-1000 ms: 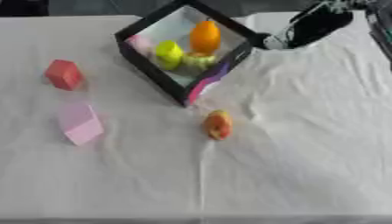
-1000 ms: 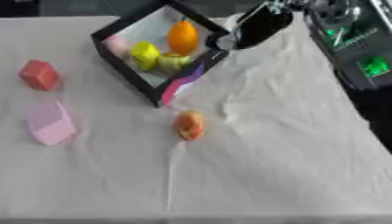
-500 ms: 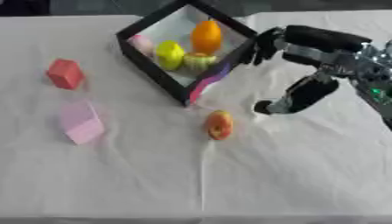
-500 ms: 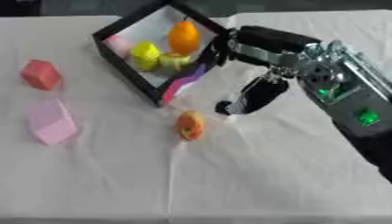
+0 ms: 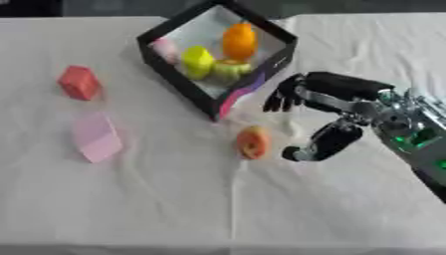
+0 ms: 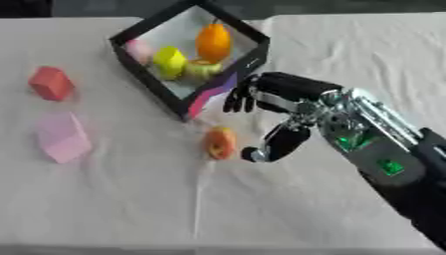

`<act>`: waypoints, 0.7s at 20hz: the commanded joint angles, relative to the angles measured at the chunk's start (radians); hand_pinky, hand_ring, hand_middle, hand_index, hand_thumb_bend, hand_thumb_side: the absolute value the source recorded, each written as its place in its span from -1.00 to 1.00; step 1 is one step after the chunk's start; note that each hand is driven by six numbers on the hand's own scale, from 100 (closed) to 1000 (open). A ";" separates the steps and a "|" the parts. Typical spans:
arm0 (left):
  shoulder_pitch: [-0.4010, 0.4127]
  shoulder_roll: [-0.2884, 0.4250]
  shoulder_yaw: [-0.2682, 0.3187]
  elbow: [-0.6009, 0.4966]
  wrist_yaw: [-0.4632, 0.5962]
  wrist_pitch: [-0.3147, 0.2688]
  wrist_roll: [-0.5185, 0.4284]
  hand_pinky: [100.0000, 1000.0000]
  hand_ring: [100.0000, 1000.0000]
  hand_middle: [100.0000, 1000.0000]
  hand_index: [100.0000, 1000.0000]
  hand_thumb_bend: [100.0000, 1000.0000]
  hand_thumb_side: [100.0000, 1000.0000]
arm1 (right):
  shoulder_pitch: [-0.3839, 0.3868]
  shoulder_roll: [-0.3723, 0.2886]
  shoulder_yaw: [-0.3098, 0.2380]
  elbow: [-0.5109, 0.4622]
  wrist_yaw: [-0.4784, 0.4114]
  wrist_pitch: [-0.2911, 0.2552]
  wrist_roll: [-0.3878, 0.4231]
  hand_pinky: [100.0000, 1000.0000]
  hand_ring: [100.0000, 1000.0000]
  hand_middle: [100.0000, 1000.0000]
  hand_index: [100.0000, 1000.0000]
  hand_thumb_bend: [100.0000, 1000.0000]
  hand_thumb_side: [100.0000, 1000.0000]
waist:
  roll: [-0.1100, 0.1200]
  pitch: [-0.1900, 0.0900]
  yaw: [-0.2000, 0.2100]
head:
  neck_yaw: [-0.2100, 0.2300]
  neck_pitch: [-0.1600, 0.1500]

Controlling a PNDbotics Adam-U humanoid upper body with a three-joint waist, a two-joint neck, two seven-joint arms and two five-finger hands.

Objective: Pick up objects on the table and place them in the box.

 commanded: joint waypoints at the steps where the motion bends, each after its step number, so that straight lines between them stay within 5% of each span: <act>1: -0.002 0.011 0.019 -0.026 -0.020 -0.003 0.020 0.46 0.69 0.57 0.71 -0.41 0.21 | -0.008 0.008 0.000 -0.014 0.038 0.019 -0.007 0.36 0.32 0.26 0.48 -0.14 -1.00 | 0.000 -0.017 0.003 | -0.003 0.005; 14: 0.021 -0.029 0.024 -0.050 -0.038 -0.007 0.043 0.45 0.69 0.56 0.71 -0.39 0.22 | -0.050 0.081 0.037 0.131 0.139 0.000 -0.062 0.35 0.32 0.26 0.48 -0.16 -1.00 | -0.002 -0.003 0.010 | -0.012 0.000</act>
